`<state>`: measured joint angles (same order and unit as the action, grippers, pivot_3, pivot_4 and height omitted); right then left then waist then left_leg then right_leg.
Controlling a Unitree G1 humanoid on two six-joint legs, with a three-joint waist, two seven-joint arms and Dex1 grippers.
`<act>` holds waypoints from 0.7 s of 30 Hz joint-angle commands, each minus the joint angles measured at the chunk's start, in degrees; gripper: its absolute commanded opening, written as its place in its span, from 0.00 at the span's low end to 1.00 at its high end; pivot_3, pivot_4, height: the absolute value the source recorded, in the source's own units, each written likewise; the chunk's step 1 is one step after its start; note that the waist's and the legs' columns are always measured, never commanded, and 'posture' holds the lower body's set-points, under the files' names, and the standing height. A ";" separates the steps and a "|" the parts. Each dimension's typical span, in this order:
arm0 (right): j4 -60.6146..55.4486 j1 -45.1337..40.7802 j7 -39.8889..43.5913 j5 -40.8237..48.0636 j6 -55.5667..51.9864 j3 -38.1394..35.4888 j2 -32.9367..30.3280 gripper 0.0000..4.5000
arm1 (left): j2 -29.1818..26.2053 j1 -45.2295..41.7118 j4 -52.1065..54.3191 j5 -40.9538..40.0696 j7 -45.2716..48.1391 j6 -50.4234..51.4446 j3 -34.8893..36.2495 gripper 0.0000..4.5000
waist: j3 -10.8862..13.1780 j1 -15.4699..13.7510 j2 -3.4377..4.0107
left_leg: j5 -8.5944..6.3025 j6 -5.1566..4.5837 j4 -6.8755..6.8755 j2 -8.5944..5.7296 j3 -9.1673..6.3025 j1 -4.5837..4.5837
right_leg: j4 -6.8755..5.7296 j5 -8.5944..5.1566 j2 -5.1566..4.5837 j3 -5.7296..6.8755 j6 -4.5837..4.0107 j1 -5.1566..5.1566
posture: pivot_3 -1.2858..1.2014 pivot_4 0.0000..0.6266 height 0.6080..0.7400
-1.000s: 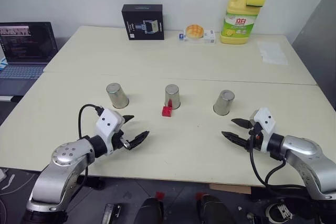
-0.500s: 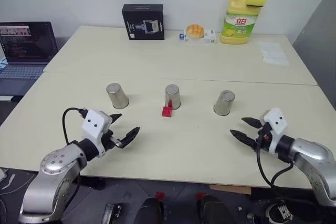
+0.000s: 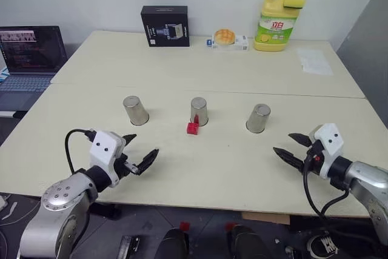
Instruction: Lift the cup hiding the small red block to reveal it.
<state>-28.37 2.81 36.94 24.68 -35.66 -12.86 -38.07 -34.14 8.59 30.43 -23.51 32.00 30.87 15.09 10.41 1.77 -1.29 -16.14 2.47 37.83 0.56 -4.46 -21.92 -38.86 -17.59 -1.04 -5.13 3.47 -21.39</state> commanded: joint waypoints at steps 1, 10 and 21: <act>-1.10 0.22 -0.89 0.32 0.36 -0.86 0.18 0.79 | -0.14 -0.12 1.62 0.74 -0.17 -1.09 -0.92 0.99 | 0.00 -0.01 0.00 | 0.00 0.00 -0.01 -0.01 0.00 -0.03 | 0.00 0.00 -0.01 0.00 0.00 -0.02 | 0.52 0.24 1.00; -1.40 1.14 0.99 1.96 0.50 -1.35 -0.68 0.98 | -0.57 -1.26 0.21 0.85 0.51 -1.49 -0.74 1.00 | 0.00 0.04 0.00 | -0.01 0.00 0.00 0.01 0.00 -0.02 | 0.03 0.00 -0.01 0.00 0.00 -0.01 | 0.52 0.24 1.00; -1.62 1.37 0.79 2.68 -0.54 -0.92 -0.75 0.98 | -0.96 -1.21 -0.57 1.41 1.60 -2.36 -0.61 1.00 | 0.00 0.01 0.00 | 0.00 0.00 0.00 0.01 0.00 -0.02 | 0.02 0.00 -0.01 0.01 0.00 -0.01 | 0.52 0.24 1.00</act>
<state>-28.41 4.12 37.43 26.50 -36.36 -12.72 -38.25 -34.26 8.00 29.08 -22.39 33.25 29.75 13.81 10.42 1.78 -1.29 -16.14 2.47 37.84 0.57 -4.46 -21.94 -38.83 -17.59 -1.04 -5.12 3.47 -21.39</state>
